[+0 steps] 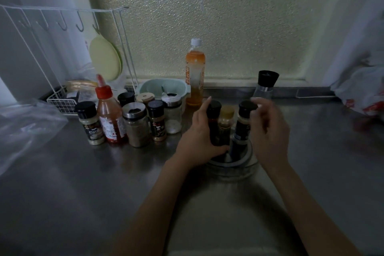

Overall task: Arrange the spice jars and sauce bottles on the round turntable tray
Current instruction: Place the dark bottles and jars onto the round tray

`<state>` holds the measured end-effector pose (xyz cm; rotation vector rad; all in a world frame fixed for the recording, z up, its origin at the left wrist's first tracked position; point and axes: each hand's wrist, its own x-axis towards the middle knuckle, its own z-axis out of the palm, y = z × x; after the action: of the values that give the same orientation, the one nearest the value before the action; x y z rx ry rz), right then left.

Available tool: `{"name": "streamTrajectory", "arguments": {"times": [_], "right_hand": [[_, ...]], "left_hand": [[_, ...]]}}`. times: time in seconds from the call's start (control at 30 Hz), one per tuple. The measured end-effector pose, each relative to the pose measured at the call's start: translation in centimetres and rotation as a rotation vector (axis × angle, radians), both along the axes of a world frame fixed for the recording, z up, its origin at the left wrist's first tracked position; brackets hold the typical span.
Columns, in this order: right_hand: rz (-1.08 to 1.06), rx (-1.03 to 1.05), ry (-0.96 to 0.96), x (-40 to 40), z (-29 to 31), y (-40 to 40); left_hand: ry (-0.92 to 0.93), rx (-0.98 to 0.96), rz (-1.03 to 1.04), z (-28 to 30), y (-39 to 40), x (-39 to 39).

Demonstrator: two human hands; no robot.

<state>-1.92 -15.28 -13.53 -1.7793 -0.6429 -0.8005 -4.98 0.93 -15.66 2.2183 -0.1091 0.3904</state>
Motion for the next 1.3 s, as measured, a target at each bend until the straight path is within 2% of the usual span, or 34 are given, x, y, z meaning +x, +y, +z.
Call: {"name": "streamTrajectory", "arguments": {"times": [0.1, 0.17, 0.27, 0.37, 0.43, 0.5, 0.7, 0.83, 1.0, 1.07, 1.13, 1.3], "right_hand": [[-0.125, 0.188, -0.012, 3.2, 1.5, -0.9], [-0.239, 0.174, 0.017, 7.0, 2.2, -1.5], [-0.37, -0.079, 0.107, 13.1, 2.3, -2.3], [-0.336, -0.356, 0.316, 17.0, 1.5, -2.6], [-0.27, -0.427, 0.468, 18.2, 0.9, -2.5], [-0.277, -0.443, 0.479, 18.9, 0.6, -2.2], [-0.359, -0.19, 0.331, 18.5, 0.7, -1.1], [-0.351, -0.16, 0.306, 17.7, 0.8, -1.3], [-0.42, 0.198, 0.154, 13.1, 2.9, -1.6], [-0.355, 0.253, 0.073, 10.9, 3.9, -1.9], [-0.205, 0.264, 0.09, 9.1, 4.4, -1.6], [0.102, 0.192, 0.384, 7.8, 3.2, -0.1]], "left_hand": [[-0.031, -0.038, 0.058, 0.0, -0.6, 0.8], [-0.021, -0.017, 0.067, 0.1, -1.1, 1.4], [-0.021, -0.008, 0.071, -0.1, -1.6, 2.1], [-0.04, 0.023, 0.059, -0.1, -1.9, 2.6], [-0.044, 0.039, 0.067, -0.1, -2.0, 2.7], [-0.05, 0.044, 0.072, -0.1, -2.1, 2.6], [-0.047, 0.052, 0.1, -0.2, -2.1, 2.5], [-0.051, 0.047, 0.091, -0.1, -2.0, 2.5], [-0.055, 0.051, 0.08, 0.1, -1.9, 2.2], [-0.053, 0.05, 0.075, 0.1, -1.9, 1.9], [-0.067, 0.051, 0.074, 0.2, -1.8, 1.4], [-0.121, 0.18, 0.08, -0.2, -1.2, 0.4]]}}
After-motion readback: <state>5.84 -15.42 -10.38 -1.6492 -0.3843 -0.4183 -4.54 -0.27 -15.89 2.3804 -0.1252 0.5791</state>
